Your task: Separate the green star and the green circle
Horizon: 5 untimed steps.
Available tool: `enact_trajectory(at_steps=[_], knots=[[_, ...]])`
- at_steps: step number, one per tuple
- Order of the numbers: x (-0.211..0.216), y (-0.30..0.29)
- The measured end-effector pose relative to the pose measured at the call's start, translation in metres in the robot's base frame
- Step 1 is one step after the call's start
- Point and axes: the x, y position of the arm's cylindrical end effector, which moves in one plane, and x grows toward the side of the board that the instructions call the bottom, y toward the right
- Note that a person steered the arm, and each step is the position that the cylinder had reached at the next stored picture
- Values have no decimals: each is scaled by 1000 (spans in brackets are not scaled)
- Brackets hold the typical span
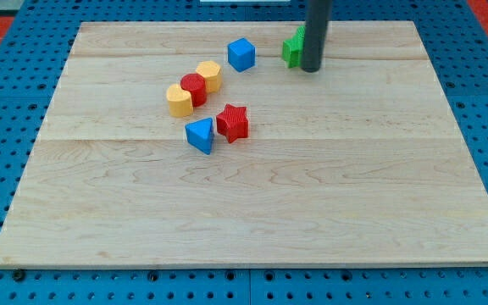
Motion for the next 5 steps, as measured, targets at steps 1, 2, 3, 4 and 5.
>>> enact_trajectory(at_steps=[1, 2, 3, 4, 5], knots=[[-1, -37], [-30, -81], [-63, -101], [-90, -70], [-75, -31]])
